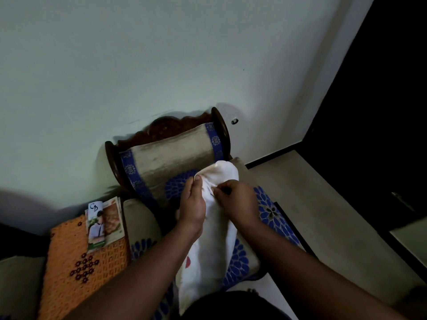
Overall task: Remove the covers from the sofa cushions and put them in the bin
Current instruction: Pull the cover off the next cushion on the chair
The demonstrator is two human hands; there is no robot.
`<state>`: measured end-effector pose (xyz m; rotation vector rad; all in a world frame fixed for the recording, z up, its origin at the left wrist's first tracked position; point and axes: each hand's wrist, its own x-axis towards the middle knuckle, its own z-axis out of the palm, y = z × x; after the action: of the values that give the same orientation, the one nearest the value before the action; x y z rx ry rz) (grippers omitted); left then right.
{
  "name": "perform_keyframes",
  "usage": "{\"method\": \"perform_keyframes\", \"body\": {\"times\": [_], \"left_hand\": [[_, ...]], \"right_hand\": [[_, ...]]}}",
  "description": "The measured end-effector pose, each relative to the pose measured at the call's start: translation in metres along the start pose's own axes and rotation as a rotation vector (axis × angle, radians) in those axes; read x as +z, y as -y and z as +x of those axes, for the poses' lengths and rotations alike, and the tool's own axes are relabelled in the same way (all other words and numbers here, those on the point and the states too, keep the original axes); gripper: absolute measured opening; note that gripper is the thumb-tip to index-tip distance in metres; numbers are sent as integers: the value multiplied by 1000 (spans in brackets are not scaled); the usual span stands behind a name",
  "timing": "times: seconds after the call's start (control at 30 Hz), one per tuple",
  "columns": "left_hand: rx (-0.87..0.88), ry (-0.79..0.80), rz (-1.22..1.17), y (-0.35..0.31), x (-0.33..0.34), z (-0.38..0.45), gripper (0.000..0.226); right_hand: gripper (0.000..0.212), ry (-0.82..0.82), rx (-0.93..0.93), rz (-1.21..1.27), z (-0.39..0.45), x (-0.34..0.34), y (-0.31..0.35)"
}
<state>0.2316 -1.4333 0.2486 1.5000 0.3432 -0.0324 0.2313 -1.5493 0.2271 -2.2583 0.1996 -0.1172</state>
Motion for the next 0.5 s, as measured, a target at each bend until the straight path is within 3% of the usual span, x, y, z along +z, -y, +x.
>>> {"method": "perform_keyframes", "body": {"times": [0.1, 0.2, 0.27, 0.37, 0.43, 0.5], "left_hand": [[12, 16, 2, 0, -1, 3, 21], [19, 34, -9, 1, -4, 5, 33], [30, 47, -1, 2, -6, 7, 38], [13, 51, 7, 2, -11, 8, 37], [3, 42, -19, 2, -13, 8, 21], [-5, 26, -27, 2, -13, 8, 20]], "right_hand": [[26, -10, -59, -60, 6, 7, -3], [30, 98, -80, -123, 14, 13, -4], [31, 133, -196, -200, 17, 11, -5], [24, 20, -483, -224, 16, 2, -4], [19, -26, -580, -231, 19, -1, -6], [26, -13, -600, -285, 20, -1, -7]]}}
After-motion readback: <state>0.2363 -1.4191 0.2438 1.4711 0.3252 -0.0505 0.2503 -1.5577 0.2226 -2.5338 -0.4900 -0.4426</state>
